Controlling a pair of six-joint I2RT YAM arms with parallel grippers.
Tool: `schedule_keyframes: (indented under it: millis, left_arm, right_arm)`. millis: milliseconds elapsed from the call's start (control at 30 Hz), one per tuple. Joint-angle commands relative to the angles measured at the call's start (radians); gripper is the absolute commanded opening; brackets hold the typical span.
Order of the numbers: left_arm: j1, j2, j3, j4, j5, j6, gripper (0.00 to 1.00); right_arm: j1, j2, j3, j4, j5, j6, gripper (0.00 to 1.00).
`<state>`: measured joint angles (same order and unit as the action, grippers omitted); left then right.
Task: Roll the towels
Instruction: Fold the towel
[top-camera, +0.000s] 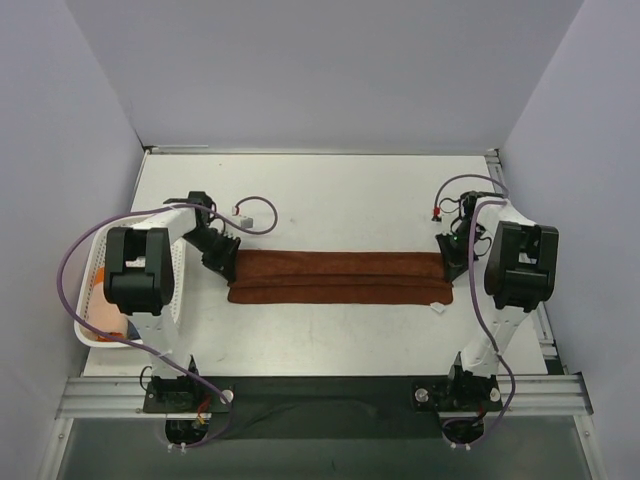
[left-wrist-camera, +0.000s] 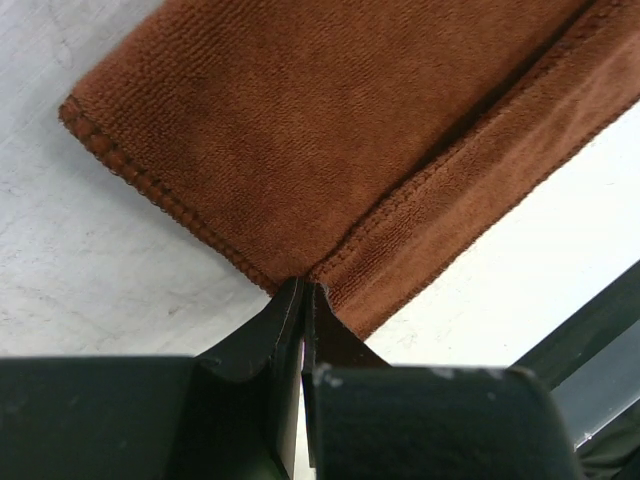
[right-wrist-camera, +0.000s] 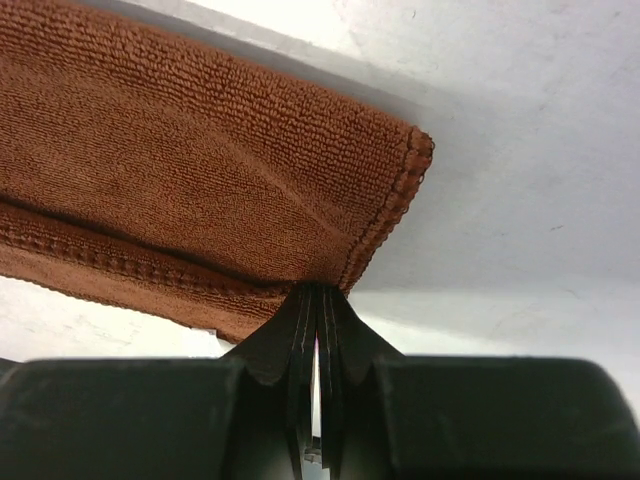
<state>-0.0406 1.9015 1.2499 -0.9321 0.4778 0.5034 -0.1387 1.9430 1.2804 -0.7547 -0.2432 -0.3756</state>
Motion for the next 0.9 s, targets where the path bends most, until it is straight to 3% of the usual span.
schedule_keyframes:
  millis: [0,367,867]
  left_arm:
    - [0.002,0.002,0.003,0.045,-0.034,-0.005,0.00]
    - [0.005,-0.062,0.002,0.003,-0.030,0.034,0.00]
    - [0.004,-0.146,-0.032,-0.001,0.030,0.056,0.03]
  right_arm:
    - [0.002,-0.001,-0.003,-0.008,0.038,-0.009,0.00]
    - [0.001,-0.053,0.069,-0.054,-0.005,-0.006,0.00]
    - [0.002,-0.138,0.039,-0.074,-0.051,-0.108,0.00]
